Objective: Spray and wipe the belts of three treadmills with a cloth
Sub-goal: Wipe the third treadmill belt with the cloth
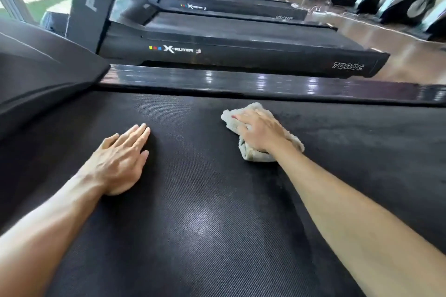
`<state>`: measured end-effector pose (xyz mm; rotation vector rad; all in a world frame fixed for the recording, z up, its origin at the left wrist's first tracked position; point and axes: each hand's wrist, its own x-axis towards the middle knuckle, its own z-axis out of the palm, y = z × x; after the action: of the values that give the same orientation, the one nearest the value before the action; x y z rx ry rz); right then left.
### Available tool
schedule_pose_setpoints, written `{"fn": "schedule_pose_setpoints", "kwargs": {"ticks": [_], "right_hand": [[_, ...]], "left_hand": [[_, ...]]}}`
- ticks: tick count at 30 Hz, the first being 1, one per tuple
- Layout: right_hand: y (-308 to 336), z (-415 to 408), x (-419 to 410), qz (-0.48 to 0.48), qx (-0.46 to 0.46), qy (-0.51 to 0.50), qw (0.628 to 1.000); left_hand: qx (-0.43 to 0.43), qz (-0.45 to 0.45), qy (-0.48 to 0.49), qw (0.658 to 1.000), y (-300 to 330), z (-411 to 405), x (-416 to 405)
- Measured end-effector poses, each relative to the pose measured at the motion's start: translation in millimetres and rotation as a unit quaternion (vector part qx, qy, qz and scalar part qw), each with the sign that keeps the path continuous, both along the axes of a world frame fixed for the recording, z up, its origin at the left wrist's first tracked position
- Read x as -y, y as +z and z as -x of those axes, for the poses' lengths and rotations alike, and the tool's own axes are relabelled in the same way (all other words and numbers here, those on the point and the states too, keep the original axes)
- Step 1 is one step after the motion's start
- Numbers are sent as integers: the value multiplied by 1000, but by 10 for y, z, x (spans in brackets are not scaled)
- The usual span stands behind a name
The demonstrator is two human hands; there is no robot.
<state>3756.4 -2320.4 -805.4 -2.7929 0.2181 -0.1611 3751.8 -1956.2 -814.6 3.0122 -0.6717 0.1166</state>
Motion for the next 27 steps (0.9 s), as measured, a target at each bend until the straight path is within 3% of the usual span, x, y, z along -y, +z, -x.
{"fn": "schedule_pose_setpoints", "kwargs": {"ticks": [2, 4, 8, 11, 14, 20, 27], "right_hand": [[70, -44, -224, 14, 9, 13, 1000], [-6, 201, -516, 20, -8, 98, 995], [-98, 1280, -299, -1, 24, 286, 958], [-63, 1379, 201, -5, -16, 197, 980], [24, 1158, 8, 56, -39, 136, 988], [-78, 1897, -642, 28, -12, 199, 980], [49, 3016, -510, -1, -49, 136, 989]], "left_hand": [[9, -37, -10, 999, 77, 44, 91], [30, -42, -1, 999, 87, 99, 120], [4, 49, 29, 998, 67, 437, 249], [-18, 94, 17, 995, 117, 850, 403], [-30, 86, -16, 996, 177, 1188, 543], [-52, 101, 9, 994, 411, 1770, 860], [-99, 122, 11, 988, 716, 2741, 995]]}}
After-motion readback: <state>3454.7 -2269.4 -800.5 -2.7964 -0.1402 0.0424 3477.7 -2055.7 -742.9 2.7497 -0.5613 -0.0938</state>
